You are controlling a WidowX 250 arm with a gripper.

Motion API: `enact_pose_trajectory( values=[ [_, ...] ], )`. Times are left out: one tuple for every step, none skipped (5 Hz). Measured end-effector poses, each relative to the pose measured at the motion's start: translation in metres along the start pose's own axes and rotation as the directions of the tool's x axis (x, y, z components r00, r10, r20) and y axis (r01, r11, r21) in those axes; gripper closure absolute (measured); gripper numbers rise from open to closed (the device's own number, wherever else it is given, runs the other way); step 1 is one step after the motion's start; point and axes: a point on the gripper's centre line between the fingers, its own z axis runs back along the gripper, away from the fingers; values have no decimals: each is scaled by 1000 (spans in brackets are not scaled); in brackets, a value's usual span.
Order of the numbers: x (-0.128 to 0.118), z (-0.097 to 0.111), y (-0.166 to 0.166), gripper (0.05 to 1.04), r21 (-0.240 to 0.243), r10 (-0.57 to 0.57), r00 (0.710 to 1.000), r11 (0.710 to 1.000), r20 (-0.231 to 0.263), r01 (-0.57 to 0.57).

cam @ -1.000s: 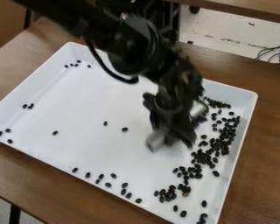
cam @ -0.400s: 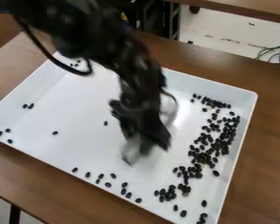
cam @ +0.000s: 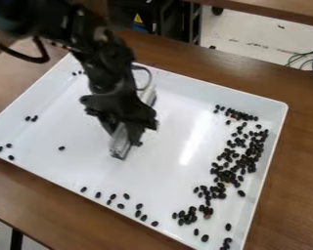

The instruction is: Sweep into pile

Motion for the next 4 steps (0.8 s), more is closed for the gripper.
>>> enact_pose_trajectory(
  values=[
    [-3, -10, 25, 726, 47, 6, 999, 999, -49, -4],
    [-7, -12, 56, 726, 91, 35, 998, 995, -42, -31],
    [-8, -19, 67, 726, 88, 46, 998, 995, -44, -42],
    [-11, -24, 76, 657, 76, 56, 997, 996, -58, -52]
  ],
)
